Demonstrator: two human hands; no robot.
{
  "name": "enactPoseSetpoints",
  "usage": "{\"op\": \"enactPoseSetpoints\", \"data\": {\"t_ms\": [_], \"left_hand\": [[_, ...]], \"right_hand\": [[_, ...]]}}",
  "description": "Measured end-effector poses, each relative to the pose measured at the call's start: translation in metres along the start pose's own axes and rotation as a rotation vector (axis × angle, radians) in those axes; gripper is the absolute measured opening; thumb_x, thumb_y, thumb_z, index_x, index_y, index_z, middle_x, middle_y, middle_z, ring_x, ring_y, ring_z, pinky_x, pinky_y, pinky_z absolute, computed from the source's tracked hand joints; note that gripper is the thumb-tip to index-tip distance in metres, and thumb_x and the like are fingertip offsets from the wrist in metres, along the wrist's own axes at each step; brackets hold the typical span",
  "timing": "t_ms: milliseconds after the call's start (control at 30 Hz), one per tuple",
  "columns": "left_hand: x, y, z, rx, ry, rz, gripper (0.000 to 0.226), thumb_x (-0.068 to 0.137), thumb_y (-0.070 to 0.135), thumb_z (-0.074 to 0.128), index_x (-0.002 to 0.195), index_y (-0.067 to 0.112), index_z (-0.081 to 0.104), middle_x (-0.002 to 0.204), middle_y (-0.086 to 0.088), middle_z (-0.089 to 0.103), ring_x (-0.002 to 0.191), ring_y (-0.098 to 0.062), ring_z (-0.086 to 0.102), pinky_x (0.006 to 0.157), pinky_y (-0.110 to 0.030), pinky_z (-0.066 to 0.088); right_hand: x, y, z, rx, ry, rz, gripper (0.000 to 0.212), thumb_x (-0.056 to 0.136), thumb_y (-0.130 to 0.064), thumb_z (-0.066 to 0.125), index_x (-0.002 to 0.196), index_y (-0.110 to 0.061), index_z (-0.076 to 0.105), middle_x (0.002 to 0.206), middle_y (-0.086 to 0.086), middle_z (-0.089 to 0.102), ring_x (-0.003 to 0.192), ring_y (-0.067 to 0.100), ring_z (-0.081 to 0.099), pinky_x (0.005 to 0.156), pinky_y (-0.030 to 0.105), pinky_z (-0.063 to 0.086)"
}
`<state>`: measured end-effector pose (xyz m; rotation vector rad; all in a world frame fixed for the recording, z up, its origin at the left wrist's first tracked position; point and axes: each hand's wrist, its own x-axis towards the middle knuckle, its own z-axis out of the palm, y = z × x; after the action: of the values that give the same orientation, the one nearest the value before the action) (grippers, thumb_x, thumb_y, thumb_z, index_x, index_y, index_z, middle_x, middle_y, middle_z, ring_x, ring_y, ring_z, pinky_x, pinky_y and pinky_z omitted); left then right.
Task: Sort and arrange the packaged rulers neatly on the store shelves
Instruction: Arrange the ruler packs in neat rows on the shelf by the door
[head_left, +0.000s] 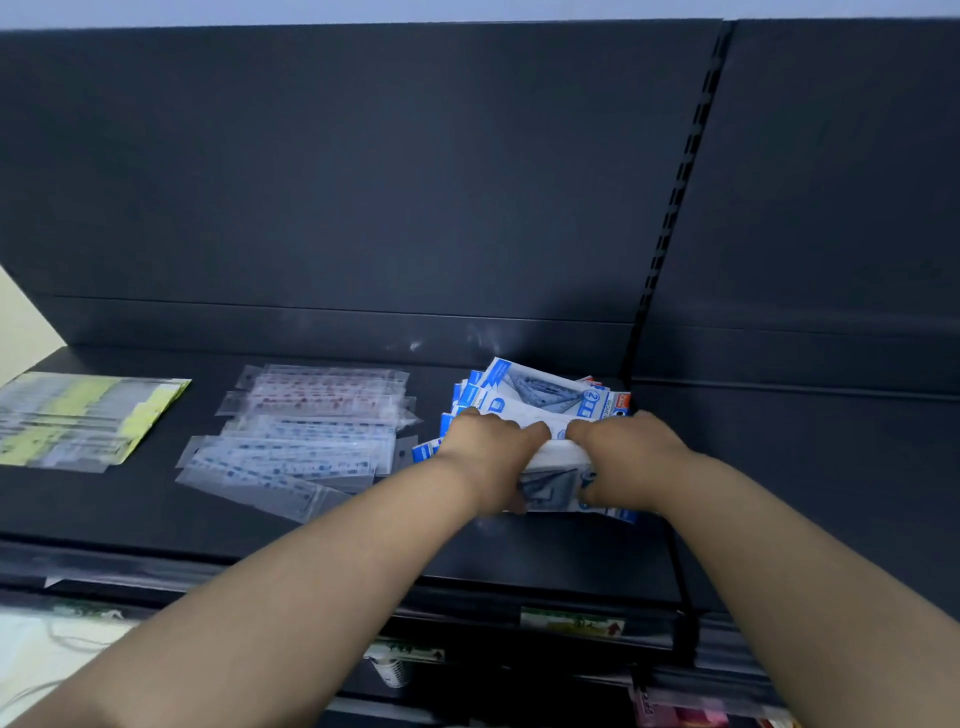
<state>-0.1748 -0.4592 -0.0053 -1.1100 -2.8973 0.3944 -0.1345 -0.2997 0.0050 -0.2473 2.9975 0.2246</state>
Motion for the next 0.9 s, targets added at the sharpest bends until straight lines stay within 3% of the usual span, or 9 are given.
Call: {"op": "enactPoseSetpoints", "data": {"t_ms": [100,300,400,500,600,733,900], "left_hand": [[-0.004,-0.006,-0.001,0.016,-0.060,0.005,0.095,0.066,0.066,0.069,0.142,0.034,0.022,0.127,0.001,0.055,0.121,-0.023,0.049,0.101,-0.038,0.029],[-0.012,-0.013,0.006,-0.250,-0.010,-0.056,0.073,0.079,0.041,0.067,0.140,0.038,0.026,0.129,0.007,0.055,0.116,-0.021,0.053,0.089,-0.030,0.042],[-0.012,-0.012,0.006,-0.272,-0.021,-0.037,0.091,0.072,0.051,0.072,0.144,0.040,0.019,0.136,0.006,0.045,0.125,-0.019,0.043,0.099,-0.035,0.036],[-0.008,-0.007,0.006,-0.264,-0.017,-0.043,0.102,0.065,0.060,0.073,0.146,0.039,0.013,0.136,0.005,0.043,0.126,-0.020,0.043,0.100,-0.037,0.036],[-0.006,-0.005,0.004,-0.285,0.021,-0.063,0.094,0.070,0.059,0.071,0.144,0.037,0.018,0.135,0.005,0.048,0.123,-0.019,0.048,0.095,-0.033,0.039],[-0.007,-0.002,0.004,-0.202,0.044,-0.055,0.092,0.069,0.065,0.067,0.142,0.029,0.026,0.135,0.002,0.048,0.125,-0.020,0.044,0.101,-0.037,0.032],[-0.004,0.004,0.008,-0.196,0.061,-0.070,0.066,0.079,0.054,0.064,0.131,0.022,0.037,0.124,0.000,0.054,0.116,-0.023,0.051,0.094,-0.036,0.034]], "right_hand": [[-0.006,0.001,0.010,0.047,-0.018,0.034,0.060,0.079,-0.040,0.060,0.133,-0.031,0.035,0.124,-0.001,0.057,0.113,0.022,0.053,0.091,0.035,0.035],[-0.009,0.003,0.012,0.055,-0.007,0.028,0.067,0.075,-0.041,0.064,0.133,-0.032,0.031,0.121,-0.003,0.059,0.109,0.021,0.055,0.089,0.036,0.036],[-0.010,0.004,0.011,0.046,-0.018,0.027,0.086,0.071,-0.050,0.068,0.141,-0.034,0.021,0.133,-0.003,0.047,0.122,0.021,0.045,0.096,0.040,0.031],[-0.008,0.001,0.012,0.060,-0.006,0.021,0.104,0.066,-0.063,0.069,0.147,-0.033,0.010,0.142,-0.004,0.039,0.130,0.021,0.038,0.101,0.041,0.028],[-0.005,0.003,0.012,0.055,0.039,0.020,0.100,0.067,-0.065,0.067,0.146,-0.033,0.015,0.141,-0.004,0.043,0.129,0.019,0.040,0.102,0.040,0.028],[-0.005,0.000,0.014,0.066,0.065,-0.009,0.101,0.065,-0.069,0.066,0.145,-0.031,0.019,0.141,-0.005,0.040,0.130,0.019,0.035,0.105,0.040,0.026],[-0.005,0.003,0.013,0.248,0.110,0.053,0.089,0.069,-0.080,0.050,0.143,-0.035,0.029,0.143,-0.010,0.042,0.130,0.014,0.039,0.105,0.038,0.027]]}}
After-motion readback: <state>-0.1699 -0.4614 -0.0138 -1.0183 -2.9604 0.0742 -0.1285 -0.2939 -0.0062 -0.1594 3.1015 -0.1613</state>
